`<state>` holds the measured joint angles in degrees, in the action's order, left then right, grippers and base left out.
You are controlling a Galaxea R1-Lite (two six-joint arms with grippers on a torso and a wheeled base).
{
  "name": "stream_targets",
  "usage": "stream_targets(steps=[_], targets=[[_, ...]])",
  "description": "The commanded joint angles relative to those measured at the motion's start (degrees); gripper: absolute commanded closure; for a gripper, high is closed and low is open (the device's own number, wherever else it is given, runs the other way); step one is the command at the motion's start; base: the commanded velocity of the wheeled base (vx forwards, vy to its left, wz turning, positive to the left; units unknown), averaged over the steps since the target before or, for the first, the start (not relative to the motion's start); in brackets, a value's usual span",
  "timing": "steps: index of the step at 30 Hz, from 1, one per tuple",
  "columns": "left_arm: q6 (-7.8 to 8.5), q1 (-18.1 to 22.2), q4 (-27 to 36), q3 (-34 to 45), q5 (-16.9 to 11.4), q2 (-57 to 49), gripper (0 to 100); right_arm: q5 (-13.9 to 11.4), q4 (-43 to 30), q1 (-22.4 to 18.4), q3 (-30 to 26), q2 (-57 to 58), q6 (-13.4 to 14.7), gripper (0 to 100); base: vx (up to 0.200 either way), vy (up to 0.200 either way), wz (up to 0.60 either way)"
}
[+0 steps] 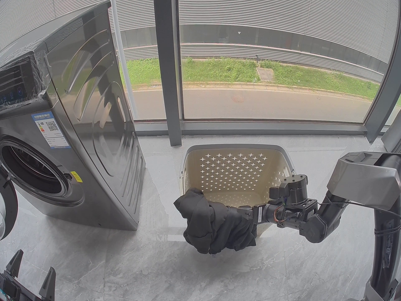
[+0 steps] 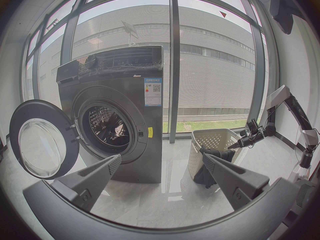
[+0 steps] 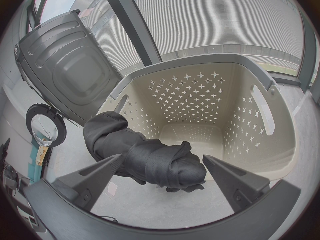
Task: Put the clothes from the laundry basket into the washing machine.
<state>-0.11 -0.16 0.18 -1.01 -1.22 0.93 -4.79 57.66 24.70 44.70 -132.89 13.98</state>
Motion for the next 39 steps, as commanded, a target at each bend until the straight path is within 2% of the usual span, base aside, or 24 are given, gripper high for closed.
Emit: stream_targets(steps=[1,20,32,39], targets=[[-0.07,0.0,0.1,1.0,0.0,-0.9,0,-0.1,0.1,0.6,-0.7,-0.5,-0.3,0,0.000,0.000,0.00],[-0.15,0.0,0.1,1.0,0.0,-0.9,0,-0.3,2.0,2.1,0.7,-5.1,-0.5,0,0.000,0.000,0.00],[0.02,0.0,0.1,0.9,-0.1,-0.9,0,-0.5,2.1,1.8,4.3,-4.0,-1.2,0,0.000,0.000,0.00],[0.02,0.0,0.1,0.9,-0.1,-0.9,0,-0.6,1.9,1.6,2.4,-1.6,-2.0,0,0.000,0.000,0.00]])
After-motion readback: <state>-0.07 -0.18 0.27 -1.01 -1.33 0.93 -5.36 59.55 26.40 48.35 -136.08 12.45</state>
